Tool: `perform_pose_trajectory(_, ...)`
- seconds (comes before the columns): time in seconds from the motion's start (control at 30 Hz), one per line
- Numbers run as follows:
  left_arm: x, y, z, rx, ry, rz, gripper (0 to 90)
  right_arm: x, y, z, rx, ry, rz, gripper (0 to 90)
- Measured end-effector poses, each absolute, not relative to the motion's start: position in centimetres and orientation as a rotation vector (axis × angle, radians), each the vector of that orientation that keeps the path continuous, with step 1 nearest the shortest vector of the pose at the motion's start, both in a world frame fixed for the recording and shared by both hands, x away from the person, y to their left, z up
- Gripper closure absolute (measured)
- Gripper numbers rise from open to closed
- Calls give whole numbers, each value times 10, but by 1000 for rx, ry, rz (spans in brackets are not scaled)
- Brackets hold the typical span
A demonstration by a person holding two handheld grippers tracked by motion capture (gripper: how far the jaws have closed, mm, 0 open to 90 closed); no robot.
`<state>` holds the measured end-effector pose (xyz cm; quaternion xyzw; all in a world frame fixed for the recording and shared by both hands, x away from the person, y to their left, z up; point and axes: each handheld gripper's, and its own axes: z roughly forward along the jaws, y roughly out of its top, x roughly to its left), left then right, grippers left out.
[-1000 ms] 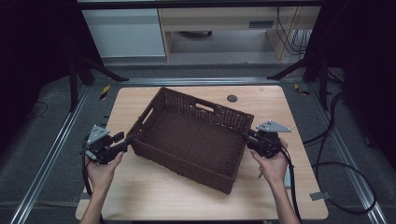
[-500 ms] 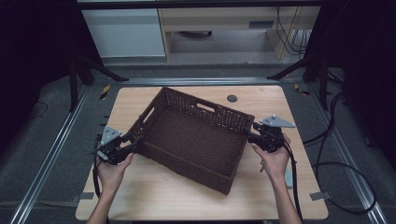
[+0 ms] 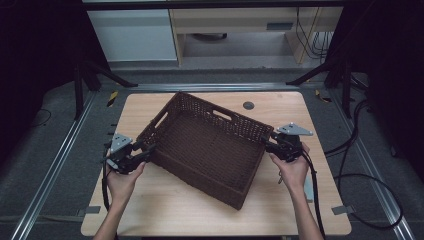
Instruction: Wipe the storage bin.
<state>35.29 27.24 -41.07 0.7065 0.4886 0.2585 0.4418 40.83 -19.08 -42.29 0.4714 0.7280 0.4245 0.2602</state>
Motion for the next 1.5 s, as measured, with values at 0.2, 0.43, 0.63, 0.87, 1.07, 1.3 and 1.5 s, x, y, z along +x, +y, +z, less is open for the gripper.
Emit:
perform_pose_trajectory(0.2, 352, 261, -413, 1773, 1189, 624, 434, 399, -191, -421, 1310, 1976, 1139, 589)
perform_pose_trajectory(0.43, 354, 258, -416, 1772, 1191, 632, 423, 397, -195, -417, 1296, 2007, 1151, 564)
perform_pose_trajectory(0.63, 363, 256, -416, 1783, 1191, 671, 425, 408, -201, -412, 1261, 1936, 1159, 510)
perform_pose_trajectory(0.87, 370, 257, -417, 1781, 1194, 684, 430, 420, -204, -423, 1285, 1945, 1132, 520)
perform_pose_trajectory(1.07, 363, 252, -416, 1777, 1179, 632, 422, 419, -204, -424, 1300, 1967, 1170, 599)
perform_pose_trajectory(1.3, 354, 237, -416, 1802, 1144, 638, 401, 400, -201, -420, 1305, 1998, 1122, 594)
perform_pose_trajectory(1.5, 356, 233, -419, 1805, 1150, 645, 400, 402, -206, -416, 1281, 2010, 1164, 539)
